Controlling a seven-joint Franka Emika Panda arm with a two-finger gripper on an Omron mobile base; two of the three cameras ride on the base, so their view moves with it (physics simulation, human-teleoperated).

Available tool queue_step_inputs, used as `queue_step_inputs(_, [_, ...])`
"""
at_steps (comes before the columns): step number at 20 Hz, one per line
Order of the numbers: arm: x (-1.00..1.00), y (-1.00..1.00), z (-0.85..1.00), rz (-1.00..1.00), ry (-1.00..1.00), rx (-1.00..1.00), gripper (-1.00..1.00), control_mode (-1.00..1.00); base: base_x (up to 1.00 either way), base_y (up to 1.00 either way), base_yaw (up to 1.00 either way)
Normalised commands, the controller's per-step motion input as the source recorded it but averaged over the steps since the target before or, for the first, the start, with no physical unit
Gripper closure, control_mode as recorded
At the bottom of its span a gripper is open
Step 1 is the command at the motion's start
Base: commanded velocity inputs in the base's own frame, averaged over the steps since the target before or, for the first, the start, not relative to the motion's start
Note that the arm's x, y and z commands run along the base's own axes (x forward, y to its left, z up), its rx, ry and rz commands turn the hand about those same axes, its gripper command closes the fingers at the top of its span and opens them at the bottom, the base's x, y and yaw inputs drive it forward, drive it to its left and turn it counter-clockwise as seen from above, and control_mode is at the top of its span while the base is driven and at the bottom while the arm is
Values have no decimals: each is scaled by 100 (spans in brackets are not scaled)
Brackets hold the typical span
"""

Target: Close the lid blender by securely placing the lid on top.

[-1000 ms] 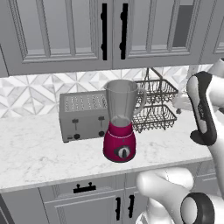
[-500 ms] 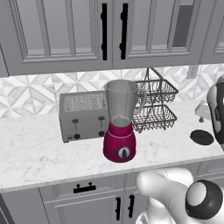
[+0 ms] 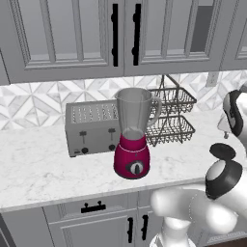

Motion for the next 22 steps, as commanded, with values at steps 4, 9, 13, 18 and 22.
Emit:
queue_step_inputs(4, [22,-4,-4,0,-6,-1,-100,-100,0,0,0])
queue_step_inputs(9, [16,-39,-26,5,-3,0,-100,-100,0,0,0])
queue_step_inputs(13, [12,-62,-37,9,0,0,-100,-100,0,0,0])
queue_step_inputs(18, [32,-18,-31,1,0,0,-100,-100,0,0,0])
queue_step_inputs(22, [36,-5,-29,0,0,0,-100,-100,0,0,0])
